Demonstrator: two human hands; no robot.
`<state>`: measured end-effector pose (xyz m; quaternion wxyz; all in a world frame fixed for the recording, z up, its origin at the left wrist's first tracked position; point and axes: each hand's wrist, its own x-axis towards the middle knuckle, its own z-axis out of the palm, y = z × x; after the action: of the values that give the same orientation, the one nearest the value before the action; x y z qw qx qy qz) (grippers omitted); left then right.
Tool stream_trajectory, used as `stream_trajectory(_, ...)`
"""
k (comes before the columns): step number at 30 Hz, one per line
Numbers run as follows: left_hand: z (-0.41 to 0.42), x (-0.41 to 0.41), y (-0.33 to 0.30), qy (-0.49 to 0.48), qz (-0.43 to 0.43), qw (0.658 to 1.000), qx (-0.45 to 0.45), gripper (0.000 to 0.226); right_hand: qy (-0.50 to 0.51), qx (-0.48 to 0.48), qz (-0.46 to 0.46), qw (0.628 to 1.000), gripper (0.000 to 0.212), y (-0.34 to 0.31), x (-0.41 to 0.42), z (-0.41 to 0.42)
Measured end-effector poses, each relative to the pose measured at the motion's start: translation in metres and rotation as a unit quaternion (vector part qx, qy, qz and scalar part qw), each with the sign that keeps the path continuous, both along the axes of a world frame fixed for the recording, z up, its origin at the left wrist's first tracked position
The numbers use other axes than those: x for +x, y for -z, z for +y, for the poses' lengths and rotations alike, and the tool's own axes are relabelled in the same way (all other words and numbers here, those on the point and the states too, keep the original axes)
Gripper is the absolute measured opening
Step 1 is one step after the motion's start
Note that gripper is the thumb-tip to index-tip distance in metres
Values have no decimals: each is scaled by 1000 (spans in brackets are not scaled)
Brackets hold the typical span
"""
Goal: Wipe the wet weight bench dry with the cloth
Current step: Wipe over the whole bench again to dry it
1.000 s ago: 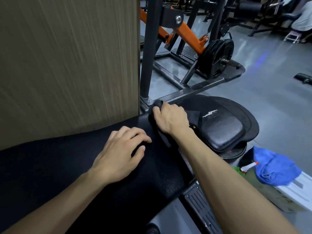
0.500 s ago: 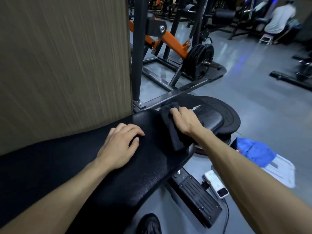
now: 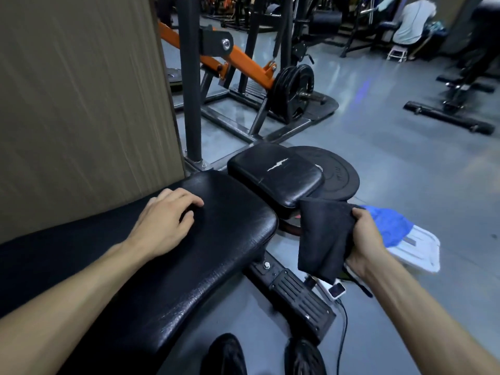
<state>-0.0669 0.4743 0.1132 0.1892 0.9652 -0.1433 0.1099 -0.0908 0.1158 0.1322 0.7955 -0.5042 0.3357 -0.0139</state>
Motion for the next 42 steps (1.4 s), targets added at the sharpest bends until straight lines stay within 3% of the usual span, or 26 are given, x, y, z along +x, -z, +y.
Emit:
stream_trajectory(4, -37, 20, -17, 32, -5, 999, 0, 28, 46, 126, -49, 990, 28, 15, 1, 40)
stream_trajectory(9, -63, 39, -12, 60, -7, 998, 6, 25, 80, 212, -16, 974, 43, 39, -24, 19)
stream_trajectory(13, -80, 62, -5, 60, -4, 998, 2, 26, 113, 222, -5, 968, 36, 39, 0, 8)
stream_trajectory(18, -106, 82, 3, 51, -7, 999, 15, 30, 98, 237, -12, 966, 33, 11, 48, 56)
stream_trajectory(22, -108, 78, 9, 27, -21, 999, 11, 30, 111, 135, -27, 984, 35, 15, 84, 65)
stream_trajectory(24, -108, 78, 8, 28, -20, 999, 18, 31, 126, 59, -27, 990, 69, 51, 130, 43)
stream_trajectory(26, -110, 77, 7, 25, -15, 999, 18, 32, 147, -16, -27, 989, 84, 86, 173, 16)
stream_trajectory(28, -112, 77, 7, 25, -13, 999, 18, 33, 129, -48, -28, 990, 80, 86, 169, 11)
stream_trajectory(30, -111, 78, 8, 19, -11, 1000, 15, 34, 67, -89, -32, 993, 79, 47, 120, 35)
stream_trajectory(33, -113, 80, 10, 12, -8, 1000, 21, 35, -24, -137, -91, 986, 69, 28, 81, 56)
stream_trajectory(38, -113, 81, 9, 10, 0, 1000, 26, 36, -28, -210, -56, 976, 61, 15, 162, -1)
stream_trajectory(42, -112, 81, 8, 10, 5, 1000, 20, 39, -157, -375, -71, 911, 50, 15, 159, -15)
